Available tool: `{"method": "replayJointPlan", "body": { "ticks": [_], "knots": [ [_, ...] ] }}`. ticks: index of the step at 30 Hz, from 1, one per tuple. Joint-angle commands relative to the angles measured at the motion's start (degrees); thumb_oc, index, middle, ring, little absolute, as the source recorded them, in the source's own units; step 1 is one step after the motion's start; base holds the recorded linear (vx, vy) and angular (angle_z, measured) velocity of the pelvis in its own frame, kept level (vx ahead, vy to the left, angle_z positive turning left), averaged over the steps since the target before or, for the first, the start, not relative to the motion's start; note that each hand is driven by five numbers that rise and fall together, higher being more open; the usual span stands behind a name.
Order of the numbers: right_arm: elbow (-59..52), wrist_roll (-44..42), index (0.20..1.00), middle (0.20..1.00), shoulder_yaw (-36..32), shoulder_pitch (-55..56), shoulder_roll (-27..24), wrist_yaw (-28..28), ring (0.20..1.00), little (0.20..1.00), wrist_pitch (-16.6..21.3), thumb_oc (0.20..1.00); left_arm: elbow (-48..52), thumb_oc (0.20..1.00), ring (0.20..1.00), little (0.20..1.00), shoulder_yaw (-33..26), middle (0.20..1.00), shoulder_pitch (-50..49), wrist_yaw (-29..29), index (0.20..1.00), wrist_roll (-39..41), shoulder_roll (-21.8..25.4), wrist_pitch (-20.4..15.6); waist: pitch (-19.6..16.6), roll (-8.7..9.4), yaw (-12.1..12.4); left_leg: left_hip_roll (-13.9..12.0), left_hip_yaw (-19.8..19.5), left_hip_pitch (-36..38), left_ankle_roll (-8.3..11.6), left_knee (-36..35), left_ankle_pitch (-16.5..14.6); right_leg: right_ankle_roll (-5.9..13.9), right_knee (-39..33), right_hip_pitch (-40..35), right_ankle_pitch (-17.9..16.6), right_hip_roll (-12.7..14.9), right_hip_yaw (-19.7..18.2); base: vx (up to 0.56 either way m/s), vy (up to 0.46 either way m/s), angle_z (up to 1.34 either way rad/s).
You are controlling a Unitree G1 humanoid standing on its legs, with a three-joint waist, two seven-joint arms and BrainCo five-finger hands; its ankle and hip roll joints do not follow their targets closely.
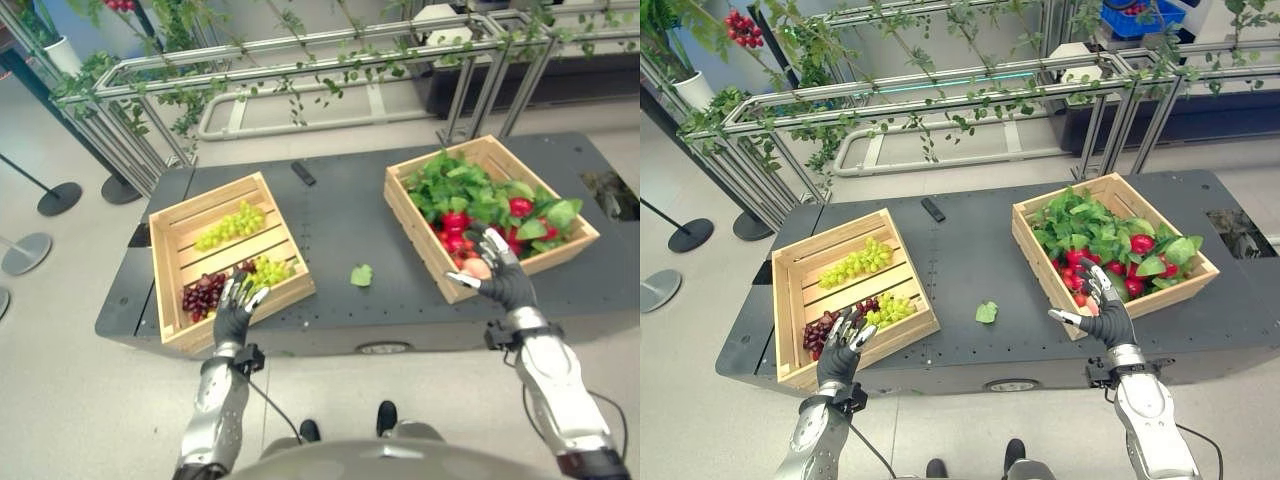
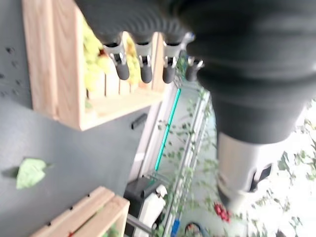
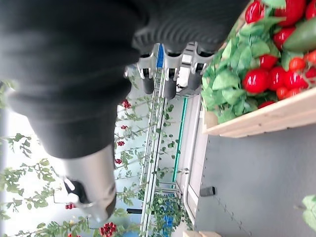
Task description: Pick up the fruits from the basket on one side to the basket on the other side
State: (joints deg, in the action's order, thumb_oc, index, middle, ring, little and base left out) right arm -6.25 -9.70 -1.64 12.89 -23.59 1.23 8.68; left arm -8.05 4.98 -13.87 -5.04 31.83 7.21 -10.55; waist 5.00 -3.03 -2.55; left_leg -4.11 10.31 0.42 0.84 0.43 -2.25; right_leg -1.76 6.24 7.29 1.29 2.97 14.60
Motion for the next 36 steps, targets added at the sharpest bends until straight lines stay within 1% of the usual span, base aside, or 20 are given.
{"method": "replayJointPlan", "body": {
  "ticks": [1, 5, 7, 10, 12, 13, 14, 15, 16, 18, 21, 22, 24, 28, 29, 30, 31, 32, 35, 36],
  "knots": [
    [-2.5, -0.9, 1.0, 1.0, -1.6, -1.2, 2.3, 0.0, 1.0, 1.0, 3.8, 1.0, 1.8, 1.0, 1.0, 1.0, -3.4, 1.0, 1.4, 0.3, 1.0, 1.0, 2.4, -2.6, -0.7, 3.19, -0.6, 4.3, -2.4, 0.2, 0.96, -5.0, 0.2, 9.23, -6.1, -2.8, -2.5, 6.5, -4.3, -0.02, 0.188, 0.21],
    [-2.1, -1.4, 1.0, 1.0, -1.8, -0.5, 3.8, 0.0, 1.0, 1.0, 3.7, 1.0, 2.6, 1.0, 1.0, 1.0, -3.7, 1.0, 1.1, 0.4, 1.0, -0.3, 3.5, -2.5, -0.6, 3.58, -0.6, 5.6, -1.5, 0.3, -0.07, -5.4, -0.4, 10.38, -5.5, -2.2, -3.2, 8.0, -4.7, -0.02, 0.206, 0.19],
    [-1.8, -1.4, 1.0, 1.0, -1.7, -0.5, 3.9, 0.0, 1.0, 1.0, 3.7, 1.0, 2.7, 1.0, 1.0, 1.0, -3.9, 1.0, 0.9, 0.4, 1.0, -0.5, 3.8, -2.4, -0.5, 3.84, -0.6, 5.9, -1.5, 0.2, -0.36, -5.4, -0.6, 10.48, -5.5, -2.0, -3.5, 8.1, -4.8, -0.02, 0.153, 0.09],
    [-0.8, -1.2, 1.0, 1.0, -1.8, -0.6, 5.0, 1.1, 1.0, 1.0, 3.4, 1.0, 2.9, 1.0, 1.0, 1.0, -4.0, 1.0, 1.5, -0.3, 1.0, -1.5, 5.0, -2.3, 0.1, 4.71, -0.8, 7.0, -0.7, -0.4, -0.91, -5.4, -0.7, 11.61, -5.6, -0.6, -5.2, 8.5, -6.4, -0.04, 0.209, -0.03],
    [-0.4, -1.4, 1.0, 1.0, -2.0, -0.4, 5.6, 1.5, 1.0, 1.0, 3.4, 1.0, 3.0, 1.0, 1.0, 1.0, -4.1, 1.0, 1.5, -0.5, 1.0, -2.0, 5.4, -2.3, 0.4, 4.6, -1.0, 7.6, -0.2, -0.5, -1.28, -5.4, -1.0, 12.03, -4.5, 0.5, -5.2, 8.9, -7.4, -0.02, 0.194, -0.03],
    [-0.2, -1.2, 1.0, 1.0, -2.2, -0.1, 5.5, 1.9, 1.0, 1.0, 3.4, 1.0, 3.0, 1.0, 1.0, 1.0, -3.8, 1.0, 1.6, -0.6, 1.0, -2.4, 5.8, -2.4, 1.0, 4.33, -1.5, 7.9, -0.3, -0.1, -1.57, -5.4, -1.1, 11.95, -1.8, 1.3, -4.6, 8.6, -9.5, -0.01, 0.149, -0.11],
    [-0.2, -1.2, 1.0, 1.0, -2.2, -0.2, 5.5, 1.9, 1.0, 1.0, 3.4, 1.0, 3.0, 1.0, 1.0, 1.0, -3.8, 1.0, 1.6, -0.7, 1.0, -2.4, 5.8, -2.4, 1.0, 4.38, -1.4, 7.9, -0.2, -0.3, -1.57, -5.4, -0.9, 11.91, -1.8, 1.6, -4.7, 8.6, -9.6, -0.03, 0.137, -0.12],
    [-0.2, -1.3, 1.0, 1.0, -2.2, -0.2, 5.7, 2.1, 1.0, 1.0, 3.5, 1.0, 2.7, 1.0, 1.0, 1.0, -3.5, 1.0, 2.0, -0.9, 1.0, -2.7, 6.0, -2.5, 1.5, 4.21, -1.8, 8.1, -0.5, -0.2, -1.75, -5.4, -0.7, 11.6, 0.3, 2.3, -3.8, 7.4, -11.7, -0.01, 0.133, -0.09],
    [0.2, -1.4, 1.0, 1.0, -1.8, 0.2, 5.8, 2.0, 1.0, 1.0, 3.4, 1.0, 2.3, 1.0, 1.0, 1.0, -3.1, 1.0, 1.9, -1.1, 1.0, -3.9, 6.1, -2.3, 1.6, 3.86, -2.4, 8.1, -0.5, 0.3, -1.96, -5.4, -0.8, 10.27, 3.0, 2.9, -0.7, 3.6, -13.3, 0.0, 0.131, -0.03],
    [0.2, -1.4, 1.0, 1.0, -1.5, 0.3, 5.8, 1.9, 1.0, 1.0, 3.4, 1.0, 2.5, 1.0, 1.0, 1.0, -3.1, 1.0, 1.8, -1.3, 1.0, -4.6, 6.2, -2.2, 1.2, 4.01, -2.2, 8.1, -0.2, 0.1, -1.94, -5.4, -0.7, 9.67, 2.8, 2.9, -0.2, 2.7, -12.6, 0.01, 0.04, 0.01],
    [1.2, -2.1, 1.0, 1.0, -0.7, 0.5, 6.0, 1.8, 1.0, 1.0, 3.6, 1.0, 2.1, 1.0, 1.0, 1.0, -3.5, 1.0, 2.1, -1.8, 1.0, -5.6, 6.4, -2.0, 0.8, 4.93, -1.3, 8.4, 0.7, 0.1, -1.51, -5.4, -0.8, 8.26, -0.7, 0.3, 0.1, 1.5, -6.8, 0.03, -0.046, -0.14],
    [2.1, -1.7, 1.0, 1.0, 0.0, 0.6, 5.5, 1.8, 1.0, 1.0, 3.4, 1.0, 1.5, 1.0, 1.0, 1.0, -3.4, 1.0, 2.2, -1.8, 1.0, -6.3, 6.1, -2.1, 0.4, 4.73, -1.2, 8.3, 1.0, 0.7, -1.21, -5.4, -0.6, 8.71, -2.9, -0.4, -0.6, 2.2, -7.0, 0.06, -0.044, -0.11],
    [3.2, -1.6, 1.0, 1.0, 0.7, 0.4, 4.9, 1.2, 1.0, 1.0, 3.1, 1.0, 0.9, 1.0, 1.0, 1.0, -3.4, 1.0, 2.1, -1.3, 1.0, -5.7, 6.1, -2.0, -0.2, 4.46, -0.7, 7.9, 1.7, 1.3, -1.33, -5.4, -0.7, 9.0, -4.3, -1.7, -1.1, 2.1, -7.3, 0.08, -0.06, -0.09],
    [6.9, 1.1, 1.0, 1.0, 1.2, 0.8, 3.3, 0.8, 1.0, 1.0, 2.5, 1.0, -2.8, 1.0, 1.0, 1.0, -3.2, 1.0, 2.3, -0.4, 1.0, -7.2, 6.3, -1.8, -1.1, 4.19, -0.3, 7.5, 2.1, 2.6, -1.11, -5.4, -1.3, 8.58, -4.5, -2.8, -0.3, 2.0, -7.4, 0.07, -0.072, -0.11],
    [9.3, 1.0, 1.0, 1.0, 2.0, 0.4, 3.1, 0.4, 1.0, 1.0, 2.2, 1.0, -5.1, 1.0, 1.0, 1.0, -2.9, 1.0, 2.8, 0.2, 1.0, -6.6, 6.0, -1.4, -1.1, 4.08, -0.3, 7.3, 2.0, 2.8, -0.95, -4.3, -1.6, 8.46, -4.9, -3.4, -0.3, 2.0, -7.5, 0.09, -0.17, -0.01],
    [12.4, 1.5, 1.0, 1.0, 2.9, 0.3, 2.5, -0.5, 1.0, 1.0, 1.7, 1.0, -7.9, 1.0, 1.0, 1.0, -2.8, 1.0, 3.1, 1.4, 1.0, -6.3, 6.4, -1.0, -1.1, 4.21, 0.0, 6.8, 2.3, 2.1, -0.49, -0.7, -2.5, 7.93, -5.6, -4.7, 0.0, 2.0, -7.3, 0.05, -0.135, 0.0],
    [12.5, 1.5, 1.0, 1.0, 3.0, 0.2, 2.5, -0.5, 1.0, 1.0, 1.8, 1.0, -8.0, 1.0, 1.0, 1.0, -2.8, 1.0, 3.2, 1.5, 1.0, -6.3, 6.4, -1.0, -1.0, 4.21, -0.1, 6.8, 2.3, 1.9, -0.46, -0.4, -2.7, 7.91, -5.7, -4.8, 0.0, 2.0, -7.3, 0.03, -0.192, 0.01],
    [15.6, 0.4, 1.0, 1.0, 3.5, -0.1, 2.5, -1.0, 1.0, 1.0, 1.7, 1.0, -10.9, 1.0, 1.0, 1.0, -2.6, 1.0, 3.7, 3.3, 1.0, -4.7, 6.0, -0.6, -0.1, 4.37, 0.2, 6.1, 2.3, 0.0, 0.48, 4.7, -3.2, 7.2, -6.6, -5.8, 0.3, 1.8, -6.9, -0.04, -0.14, 0.02],
    [22.9, -0.2, 1.0, 1.0, 4.7, -1.3, 2.4, -0.6, 1.0, 1.0, 1.7, 1.0, -18.3, 1.0, 1.0, 1.0, -1.3, 1.0, 6.4, 3.9, 1.0, -4.8, 5.3, -0.5, 2.7, 5.03, 0.8, 5.8, 1.0, -6.1, 3.22, 16.4, -3.1, 5.99, -7.6, -6.9, 0.2, 2.7, -5.6, -0.08, -0.126, 0.09],
    [23.0, -0.2, 1.0, 1.0, 4.8, -1.3, 2.4, -0.6, 1.0, 1.0, 1.7, 1.0, -18.4, 1.0, 1.0, 1.0, -1.3, 1.0, 6.5, 3.9, 1.0, -4.8, 5.3, -0.6, 2.6, 5.1, 0.8, 5.8, 1.0, -6.4, 3.19, 16.3, -2.9, 5.99, -7.6, -6.7, 0.1, 2.8, -5.5, -0.03, -0.038, 0.17]
  ]
}}
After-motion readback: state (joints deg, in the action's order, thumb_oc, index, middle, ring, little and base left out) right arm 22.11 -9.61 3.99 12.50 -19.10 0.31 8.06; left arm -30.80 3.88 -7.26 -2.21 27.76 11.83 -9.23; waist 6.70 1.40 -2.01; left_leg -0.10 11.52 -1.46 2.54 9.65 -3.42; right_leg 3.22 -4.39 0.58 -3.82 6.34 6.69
